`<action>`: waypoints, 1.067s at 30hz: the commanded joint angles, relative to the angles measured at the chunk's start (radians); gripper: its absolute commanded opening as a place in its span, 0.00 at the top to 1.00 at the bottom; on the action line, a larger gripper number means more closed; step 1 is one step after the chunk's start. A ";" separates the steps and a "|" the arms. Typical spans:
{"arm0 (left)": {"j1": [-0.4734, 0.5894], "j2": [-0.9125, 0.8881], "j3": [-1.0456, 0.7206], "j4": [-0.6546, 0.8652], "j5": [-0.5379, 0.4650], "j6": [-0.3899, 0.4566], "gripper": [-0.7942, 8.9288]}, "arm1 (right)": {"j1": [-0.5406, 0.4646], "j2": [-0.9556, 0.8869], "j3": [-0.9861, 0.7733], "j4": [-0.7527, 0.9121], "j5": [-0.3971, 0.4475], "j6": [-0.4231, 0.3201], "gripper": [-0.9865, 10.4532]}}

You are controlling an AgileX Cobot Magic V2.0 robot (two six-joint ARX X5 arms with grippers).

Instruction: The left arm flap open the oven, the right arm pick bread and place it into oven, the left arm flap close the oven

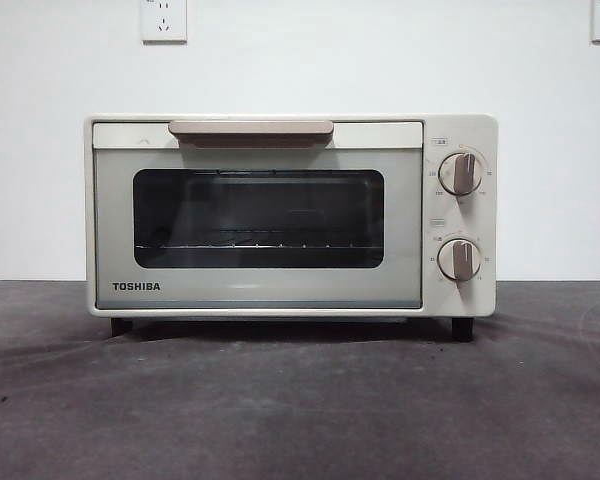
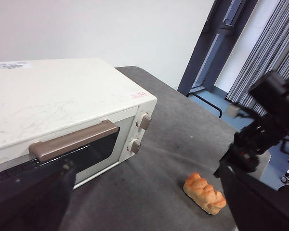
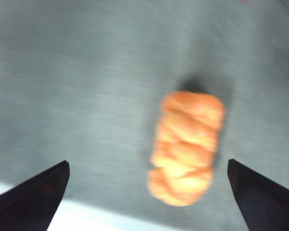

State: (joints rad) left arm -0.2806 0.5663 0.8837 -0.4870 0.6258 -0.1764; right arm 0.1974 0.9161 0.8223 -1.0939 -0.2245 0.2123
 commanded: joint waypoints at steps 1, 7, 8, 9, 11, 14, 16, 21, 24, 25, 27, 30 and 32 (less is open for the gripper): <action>-0.008 0.002 0.020 0.010 -0.002 0.011 0.44 | 0.004 0.070 -0.014 0.023 0.039 0.018 0.46; -0.009 0.002 0.020 0.009 -0.007 0.011 0.44 | 0.004 0.203 -0.045 0.095 0.045 0.018 0.46; -0.009 0.002 0.020 0.009 -0.007 0.011 0.44 | 0.004 0.221 -0.048 0.106 0.045 0.019 0.46; -0.009 0.002 0.020 0.009 -0.006 0.011 0.44 | 0.004 0.241 -0.050 0.114 0.047 0.019 0.46; -0.009 0.002 0.020 0.009 -0.006 0.011 0.44 | 0.004 0.282 -0.050 0.124 0.060 0.019 0.46; -0.009 0.002 0.020 0.009 -0.007 0.011 0.44 | 0.004 0.333 -0.050 0.127 0.088 0.015 0.46; -0.009 0.002 0.020 0.009 -0.007 0.011 0.44 | 0.004 0.362 -0.050 0.127 0.092 0.011 0.46; -0.009 0.002 0.020 0.009 -0.006 0.011 0.44 | 0.004 0.437 -0.050 0.138 0.086 -0.010 0.51; -0.009 0.002 0.020 0.008 -0.007 0.011 0.44 | 0.004 0.475 -0.050 0.144 0.086 -0.011 0.55; -0.009 0.002 0.020 0.008 -0.006 0.011 0.44 | 0.004 0.488 -0.050 0.147 0.086 -0.013 0.57; -0.009 0.002 0.020 0.008 -0.007 0.011 0.44 | 0.004 0.503 -0.050 0.152 0.086 -0.019 0.63; -0.009 0.002 0.020 0.008 -0.007 0.011 0.44 | 0.004 0.509 -0.050 0.153 0.084 -0.019 0.75; -0.009 0.002 0.020 0.007 -0.013 0.010 0.44 | 0.004 0.507 -0.049 0.158 0.084 -0.025 0.79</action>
State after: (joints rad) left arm -0.2859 0.5663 0.8837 -0.4885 0.6178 -0.1745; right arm 0.1974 1.4109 0.7692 -0.9424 -0.1410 0.2047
